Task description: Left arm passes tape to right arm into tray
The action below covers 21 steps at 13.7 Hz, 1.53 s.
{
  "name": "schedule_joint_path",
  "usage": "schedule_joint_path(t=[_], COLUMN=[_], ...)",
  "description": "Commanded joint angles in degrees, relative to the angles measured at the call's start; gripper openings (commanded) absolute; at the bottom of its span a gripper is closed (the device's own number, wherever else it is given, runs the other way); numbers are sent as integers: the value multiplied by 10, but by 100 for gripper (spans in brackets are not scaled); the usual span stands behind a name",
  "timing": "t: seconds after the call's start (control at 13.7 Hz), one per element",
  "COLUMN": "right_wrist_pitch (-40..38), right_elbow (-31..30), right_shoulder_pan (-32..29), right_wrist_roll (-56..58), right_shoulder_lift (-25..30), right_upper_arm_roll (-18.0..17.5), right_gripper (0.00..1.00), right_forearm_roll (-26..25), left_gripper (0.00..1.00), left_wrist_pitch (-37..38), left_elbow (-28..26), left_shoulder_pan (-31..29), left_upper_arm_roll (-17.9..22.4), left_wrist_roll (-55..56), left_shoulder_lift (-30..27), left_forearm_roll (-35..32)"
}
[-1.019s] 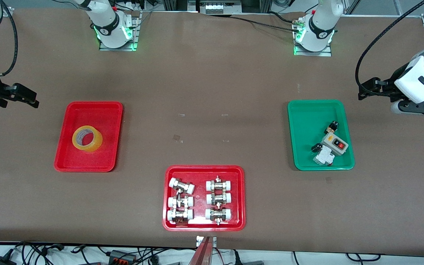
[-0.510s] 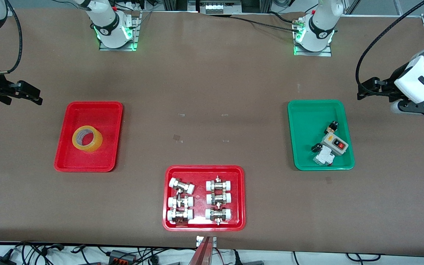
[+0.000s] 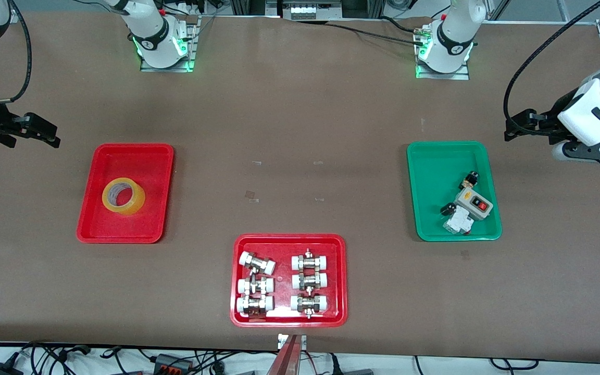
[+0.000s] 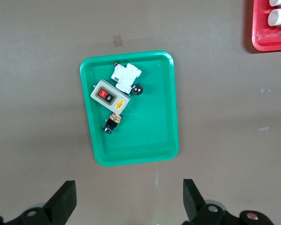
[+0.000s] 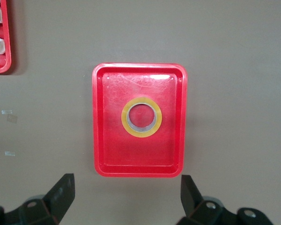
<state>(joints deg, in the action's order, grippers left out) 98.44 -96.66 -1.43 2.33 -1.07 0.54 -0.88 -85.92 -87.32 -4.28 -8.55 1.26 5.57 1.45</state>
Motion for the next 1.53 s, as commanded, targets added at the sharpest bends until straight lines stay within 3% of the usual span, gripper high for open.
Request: schedule_joint_path(t=[0.0, 0.29, 1.46], right_wrist_pitch=[7, 3, -26], right_elbow=[-11, -11, -11], right_shoulder_pan=[-13, -28, -25], right_wrist_roll=[2, 3, 2], right_shoulder_lift=[12, 14, 25], right_upper_arm_roll=[-19, -32, -30], right_gripper=[100, 100, 100], right_forearm_roll=[0, -1, 0], left_gripper=[100, 100, 100], left_wrist_pitch=[-3, -3, -3], left_elbow=[-5, -6, -6], left_shoulder_pan=[0, 1, 4], left_upper_arm_roll=[3, 3, 2], left_wrist_roll=[1, 2, 3], left_shoulder_lift=[-9, -9, -9], left_forearm_roll=[12, 13, 23])
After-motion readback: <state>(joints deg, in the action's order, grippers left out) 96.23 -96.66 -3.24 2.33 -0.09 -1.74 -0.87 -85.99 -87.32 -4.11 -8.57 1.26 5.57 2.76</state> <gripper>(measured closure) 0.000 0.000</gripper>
